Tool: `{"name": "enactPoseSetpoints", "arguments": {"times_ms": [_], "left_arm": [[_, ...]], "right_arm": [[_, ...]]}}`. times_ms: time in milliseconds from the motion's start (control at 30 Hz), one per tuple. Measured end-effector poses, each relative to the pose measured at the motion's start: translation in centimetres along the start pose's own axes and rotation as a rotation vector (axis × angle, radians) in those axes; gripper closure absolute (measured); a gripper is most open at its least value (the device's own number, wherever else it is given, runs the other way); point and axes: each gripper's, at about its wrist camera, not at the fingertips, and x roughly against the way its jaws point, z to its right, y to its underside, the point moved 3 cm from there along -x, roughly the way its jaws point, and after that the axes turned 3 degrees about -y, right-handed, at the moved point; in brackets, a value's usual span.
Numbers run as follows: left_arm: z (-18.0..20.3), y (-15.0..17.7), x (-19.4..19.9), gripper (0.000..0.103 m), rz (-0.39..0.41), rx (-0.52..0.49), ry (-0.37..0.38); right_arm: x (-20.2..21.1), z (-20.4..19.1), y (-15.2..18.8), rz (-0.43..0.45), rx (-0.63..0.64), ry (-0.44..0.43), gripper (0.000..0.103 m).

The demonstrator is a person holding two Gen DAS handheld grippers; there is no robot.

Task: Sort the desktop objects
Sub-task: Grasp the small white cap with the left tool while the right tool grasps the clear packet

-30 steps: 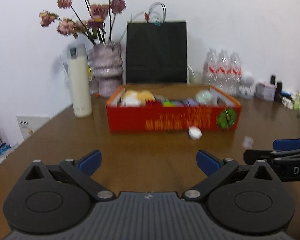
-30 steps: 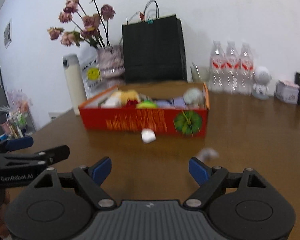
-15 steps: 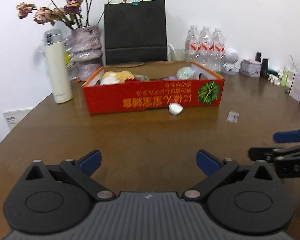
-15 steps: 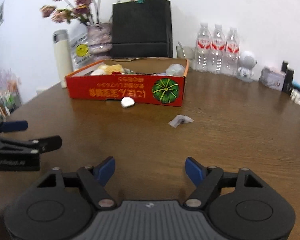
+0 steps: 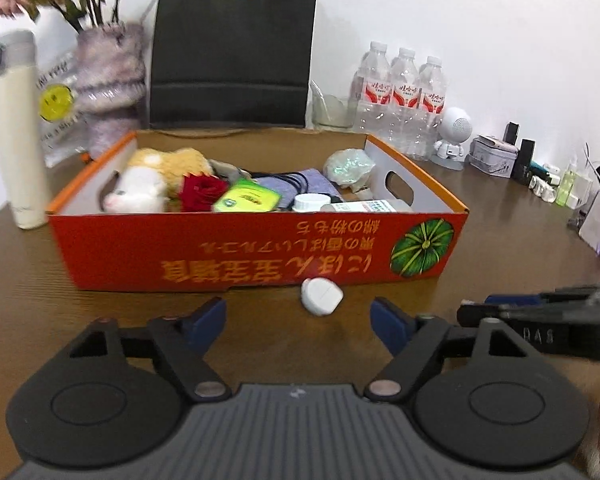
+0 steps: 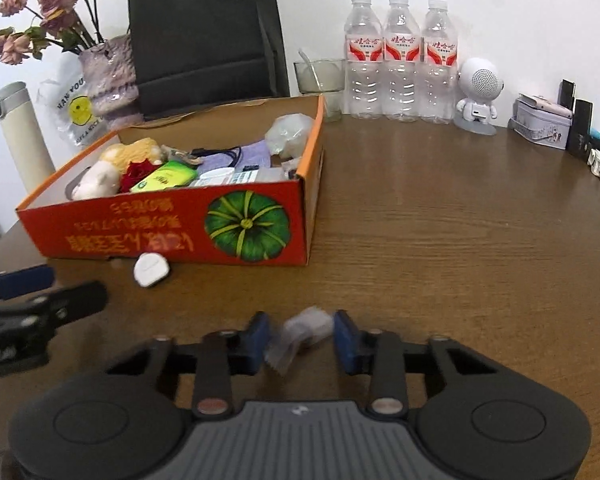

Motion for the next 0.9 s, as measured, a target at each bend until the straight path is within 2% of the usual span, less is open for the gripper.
{"name": "enactPoseSetpoints", "arguments": {"times_ms": [67,200,300,333,400,433,667,900], "left_arm": [[0.3,-0.2,-1.4,0.033,-0.019,0.02,0.005],[1.2,-0.6,-3.4,0.036,-0.031,0.019,-0.017],[2.0,-0.5,-4.2,0.05,-0.04,-0.02,-0.029],[2.2,-0.4,-4.5,0.058,-0.047,-0.024,-0.034],[2.2,-0.2,-4.6,0.065,-0.046,-0.026,-0.046],[2.2,-0.1,-4.5,0.073,-0.043,-0.027,-0.053],[2.1,0.4,-3.3,0.074,-0.025,-0.005,-0.055],[2.3,1.3,1.5,0.074,0.027,-0.036,-0.071]], "right_arm": [[0.0,-0.1,0.2,0.011,0.025,0.001,0.08],[0.0,0.1,0.2,0.032,0.048,-0.01,0.081],[-0.1,-0.3,0.5,0.047,0.09,0.003,0.081],[0.0,-0.5,0.6,0.05,0.105,0.009,0.081],[0.0,-0.7,0.7,0.055,0.112,0.008,0.081],[0.0,-0.6,0.7,0.058,0.111,0.0,0.081],[0.2,-0.1,0.8,0.068,0.093,-0.031,0.082],[0.6,-1.5,1.3,0.076,0.143,-0.087,0.085]]}}
